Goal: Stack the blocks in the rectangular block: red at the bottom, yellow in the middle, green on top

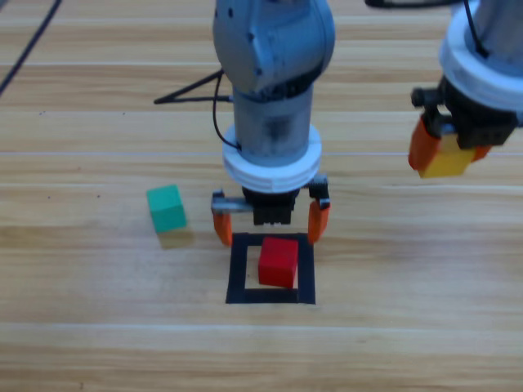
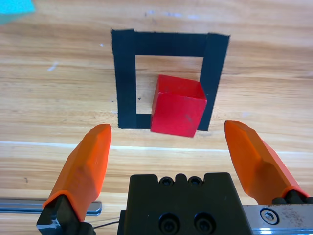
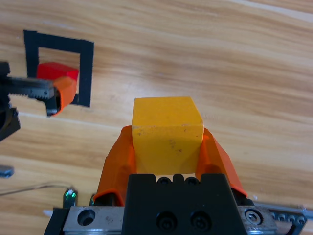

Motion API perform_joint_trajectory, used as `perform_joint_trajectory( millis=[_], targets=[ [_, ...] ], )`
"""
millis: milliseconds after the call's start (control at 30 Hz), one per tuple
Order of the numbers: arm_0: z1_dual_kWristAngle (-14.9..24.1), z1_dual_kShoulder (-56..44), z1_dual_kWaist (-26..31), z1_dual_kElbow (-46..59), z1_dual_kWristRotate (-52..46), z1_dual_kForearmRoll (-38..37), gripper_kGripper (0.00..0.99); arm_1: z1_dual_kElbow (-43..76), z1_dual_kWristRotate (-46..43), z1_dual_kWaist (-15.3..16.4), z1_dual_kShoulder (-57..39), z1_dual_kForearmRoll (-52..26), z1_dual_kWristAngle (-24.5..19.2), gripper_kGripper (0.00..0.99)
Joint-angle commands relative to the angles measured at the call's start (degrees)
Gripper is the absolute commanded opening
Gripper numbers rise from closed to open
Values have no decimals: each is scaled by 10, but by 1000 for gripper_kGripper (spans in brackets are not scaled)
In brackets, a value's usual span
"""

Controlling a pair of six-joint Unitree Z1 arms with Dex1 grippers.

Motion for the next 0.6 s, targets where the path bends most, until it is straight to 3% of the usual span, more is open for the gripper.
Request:
perform_joint_trajectory(
  millis=[33, 433, 500, 600],
  targets=[
    [42, -93, 25, 10, 4, 24, 990, -64, 29, 44, 79, 61, 18, 9],
    [129, -243, 165, 69, 174, 33, 990, -102, 66, 59, 105, 61, 57, 11],
    [133, -254, 188, 71, 214, 33, 990, -111, 78, 65, 118, 61, 60, 120],
    [131, -258, 211, 64, 280, 31, 990, -132, 98, 80, 136, 61, 64, 147]
  ],
)
